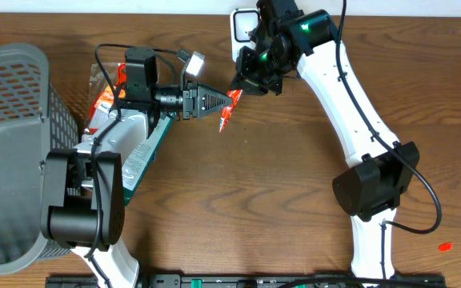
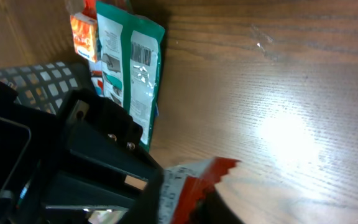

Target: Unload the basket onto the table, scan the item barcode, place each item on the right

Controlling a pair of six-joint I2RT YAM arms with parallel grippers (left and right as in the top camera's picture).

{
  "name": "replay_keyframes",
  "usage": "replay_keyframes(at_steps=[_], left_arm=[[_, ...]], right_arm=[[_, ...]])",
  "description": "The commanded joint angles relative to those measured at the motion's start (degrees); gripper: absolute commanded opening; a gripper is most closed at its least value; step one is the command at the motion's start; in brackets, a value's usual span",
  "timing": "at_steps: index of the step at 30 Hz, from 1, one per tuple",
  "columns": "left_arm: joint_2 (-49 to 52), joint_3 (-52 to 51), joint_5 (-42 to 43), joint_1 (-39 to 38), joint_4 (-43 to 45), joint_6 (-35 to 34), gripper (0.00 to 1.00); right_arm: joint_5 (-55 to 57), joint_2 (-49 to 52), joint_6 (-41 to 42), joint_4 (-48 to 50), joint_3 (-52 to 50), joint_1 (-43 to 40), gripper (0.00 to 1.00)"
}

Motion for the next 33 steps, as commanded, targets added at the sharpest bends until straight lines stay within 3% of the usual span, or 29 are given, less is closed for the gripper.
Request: replay_keyframes(at_steps=[1,9,18,24,27,29,33], left_arm=[[0.4,1.2,1.1,0.3,0.3,-0.1,0.08],[0.4,1.2,1.1,0.3,0.3,-0.1,0.08],[0.4,1.2,1.2,0.3,0.3,-1.4,0.07],[0.4,1.2,1.1,0.3,0.3,-1.6,0.08],[0.4,1.2,1.1,0.4,0.3,-2.0,0.17],[0.4,1.2,1.1,0.4,0.3,-2.1,0.35],[0.4,1.2,1.1,0.4,0.3,-2.1,0.48]], right_arm=[[2.3,0.7,-0.9,-0.4,0.3,-1.8,0.01],[5.1,0.7,-1.6,-0.7,0.3,-1.9,0.01],[17.7,0.7,-5.3,-1.5,0.3,-2.1,0.01],[18.1,0.7,-5.8,-1.8,0.3,-4.2,0.01],[18.1,0.7,-6.3,-2.4,0.3,-5.6,0.01],[18.1,0.7,-6.8,-2.7,0.3,-6.0,0.01],[18.1,0.7,-6.9,-2.8,0.3,-6.3,0.01]])
